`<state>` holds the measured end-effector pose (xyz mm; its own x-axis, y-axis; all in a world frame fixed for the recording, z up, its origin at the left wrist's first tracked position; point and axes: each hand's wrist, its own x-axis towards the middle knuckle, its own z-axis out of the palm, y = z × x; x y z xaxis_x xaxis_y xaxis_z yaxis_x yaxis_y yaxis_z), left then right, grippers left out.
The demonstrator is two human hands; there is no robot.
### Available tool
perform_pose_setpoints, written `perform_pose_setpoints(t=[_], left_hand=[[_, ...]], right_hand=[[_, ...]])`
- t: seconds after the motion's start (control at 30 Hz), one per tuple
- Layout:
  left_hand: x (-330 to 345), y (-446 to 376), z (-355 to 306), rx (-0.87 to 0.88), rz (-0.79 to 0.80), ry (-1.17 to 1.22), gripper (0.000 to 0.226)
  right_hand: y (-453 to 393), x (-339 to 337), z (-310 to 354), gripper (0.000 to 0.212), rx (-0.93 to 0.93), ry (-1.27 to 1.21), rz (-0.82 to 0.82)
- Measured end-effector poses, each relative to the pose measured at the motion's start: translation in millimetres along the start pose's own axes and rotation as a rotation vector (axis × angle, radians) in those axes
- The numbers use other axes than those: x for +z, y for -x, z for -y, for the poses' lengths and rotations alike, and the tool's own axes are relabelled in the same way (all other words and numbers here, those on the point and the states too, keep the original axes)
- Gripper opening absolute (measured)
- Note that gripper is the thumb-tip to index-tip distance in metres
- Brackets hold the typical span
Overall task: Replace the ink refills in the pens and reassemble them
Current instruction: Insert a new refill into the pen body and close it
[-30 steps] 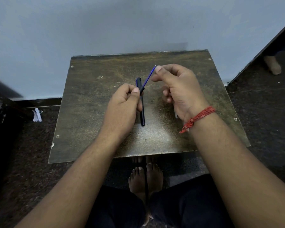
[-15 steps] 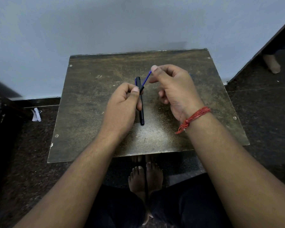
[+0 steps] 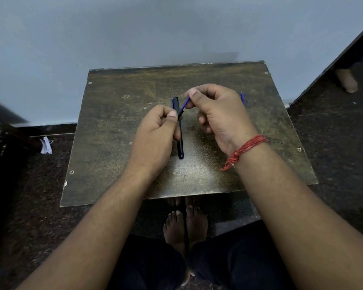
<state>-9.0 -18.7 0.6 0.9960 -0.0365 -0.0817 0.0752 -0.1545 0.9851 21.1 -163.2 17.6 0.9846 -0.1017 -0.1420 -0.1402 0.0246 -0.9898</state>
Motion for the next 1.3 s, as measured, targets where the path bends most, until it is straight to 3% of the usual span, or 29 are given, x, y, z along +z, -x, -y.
perform_pose_setpoints(t=[0.07, 0.2, 0.3, 0.4, 0.63, 0.9, 1.2, 1.3], left_hand=[[0.2, -0.3, 0.4, 0.0, -0.001, 0.009, 0.024], [-0.1, -1.8, 2.2, 0.001, -0.017, 0.021, 0.023], [-0.6, -3.1, 3.6, 0.005, -0.024, 0.023, 0.022], [-0.6, -3.4, 3.9, 0.009, -0.023, 0.019, 0.022], [-0.8, -2.0, 4.1, 0.005, -0.023, 0.032, 0.022], [-2.2, -4.2, 7.5, -0.001, -0.02, 0.016, 0.027], [-1.6, -4.3, 8.1, -0.012, -0.022, 0.018, 0.027], [-2.0, -4.3, 8.3, -0.017, -0.026, 0.012, 0.031]], right_hand=[[0.8, -0.7, 2.3, 0.014, -0.034, 0.039, -0.041], [-12.1, -23.0, 5.7, 0.005, -0.138, 0.136, -0.279], [-20.5, -49.4, 4.1, 0.001, -0.178, 0.338, -0.435], [-20.6, -69.9, 4.5, 0.005, -0.165, 0.546, -0.488], [-16.6, -72.1, 4.4, 0.007, -0.101, 0.948, -0.389], [-13.1, -59.5, 4.8, 0.019, -0.054, 1.245, -0.26], [-12.4, -56.3, 8.2, 0.028, 0.026, 1.271, -0.259], [-11.1, -54.9, 14.4, 0.029, 0.029, 1.179, -0.266]])
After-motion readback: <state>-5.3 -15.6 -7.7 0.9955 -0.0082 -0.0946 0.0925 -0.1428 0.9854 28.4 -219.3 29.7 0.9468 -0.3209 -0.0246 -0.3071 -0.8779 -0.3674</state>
